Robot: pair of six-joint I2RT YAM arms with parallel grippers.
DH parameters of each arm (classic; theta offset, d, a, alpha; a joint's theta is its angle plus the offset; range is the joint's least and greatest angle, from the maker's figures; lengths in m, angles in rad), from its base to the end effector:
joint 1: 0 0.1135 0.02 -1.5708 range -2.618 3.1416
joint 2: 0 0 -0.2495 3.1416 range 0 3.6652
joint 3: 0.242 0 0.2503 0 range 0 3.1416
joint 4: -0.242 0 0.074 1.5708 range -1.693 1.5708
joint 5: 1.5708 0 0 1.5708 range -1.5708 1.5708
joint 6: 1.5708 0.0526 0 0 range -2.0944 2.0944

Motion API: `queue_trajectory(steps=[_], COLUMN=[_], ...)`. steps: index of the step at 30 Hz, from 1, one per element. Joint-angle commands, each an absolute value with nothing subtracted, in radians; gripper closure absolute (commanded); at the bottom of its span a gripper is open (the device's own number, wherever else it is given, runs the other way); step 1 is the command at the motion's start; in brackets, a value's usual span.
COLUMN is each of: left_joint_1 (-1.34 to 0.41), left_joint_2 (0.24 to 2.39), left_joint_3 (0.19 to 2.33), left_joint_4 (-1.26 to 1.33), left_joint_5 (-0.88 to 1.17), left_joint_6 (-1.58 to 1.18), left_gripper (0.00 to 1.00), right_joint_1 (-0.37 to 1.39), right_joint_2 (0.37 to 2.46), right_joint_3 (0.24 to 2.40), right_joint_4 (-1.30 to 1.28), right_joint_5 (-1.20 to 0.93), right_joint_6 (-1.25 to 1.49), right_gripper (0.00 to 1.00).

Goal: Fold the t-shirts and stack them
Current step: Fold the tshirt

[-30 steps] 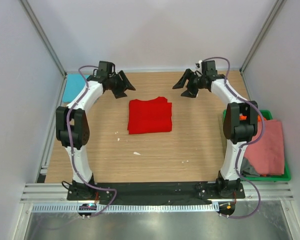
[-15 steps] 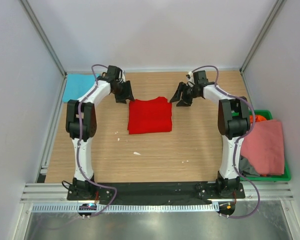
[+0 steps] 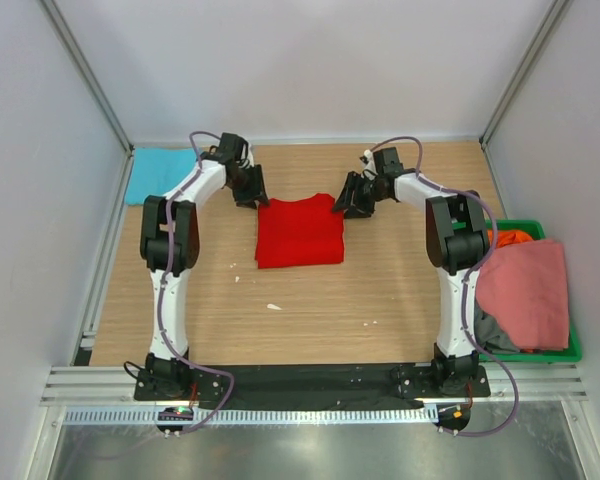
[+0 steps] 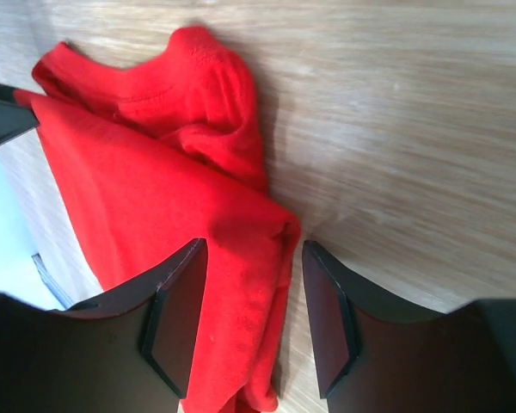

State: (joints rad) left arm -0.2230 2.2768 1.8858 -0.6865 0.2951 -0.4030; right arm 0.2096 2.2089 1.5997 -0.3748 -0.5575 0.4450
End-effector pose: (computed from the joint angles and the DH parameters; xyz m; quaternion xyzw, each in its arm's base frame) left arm 0.4728 -0.1229 0.1567 -0.0505 0.9585 -0.2100 0.1859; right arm 0.4519 0.1246 0.1253 0.0291 0.9233 0.3388 0.1786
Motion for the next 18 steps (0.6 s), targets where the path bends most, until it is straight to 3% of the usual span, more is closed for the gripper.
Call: queue_trajectory(steps=[1, 8, 12, 16, 18], left_joint_1=[-0.221, -0.221, -0.221, -0.219, -0.219], left_joint_2=[2.289, 2.295, 2.292, 2.284, 2.257], left_joint_3=[1.937, 1.947, 1.951, 1.965, 1.96], left_joint_4=[-0.709, -0.719, -0.719, -0.727, -0.723], left_joint_5=[0.322, 0.321, 0.322, 0.319, 0.314], left_joint_6=[-0.385, -0.403, -0.407, -0.413, -0.425], left_gripper=[0.57, 0.7, 0.76, 0.94, 1.0], right_joint_1=[0.21, 0.21, 0.21, 0.212, 0.212], right_joint_2=[2.223, 2.243, 2.276, 2.244, 2.182], right_joint_3=[1.654, 1.672, 1.686, 1.645, 1.606], right_joint_4=[-0.388, -0.377, -0.333, -0.261, -0.232], right_joint_5=[-0.505, -0.491, -0.555, -0.565, -0.551], right_joint_6=[0.419, 0.425, 0.46, 0.508, 0.525], right_gripper=[0.45, 0.44, 0.53, 0.91, 0.99])
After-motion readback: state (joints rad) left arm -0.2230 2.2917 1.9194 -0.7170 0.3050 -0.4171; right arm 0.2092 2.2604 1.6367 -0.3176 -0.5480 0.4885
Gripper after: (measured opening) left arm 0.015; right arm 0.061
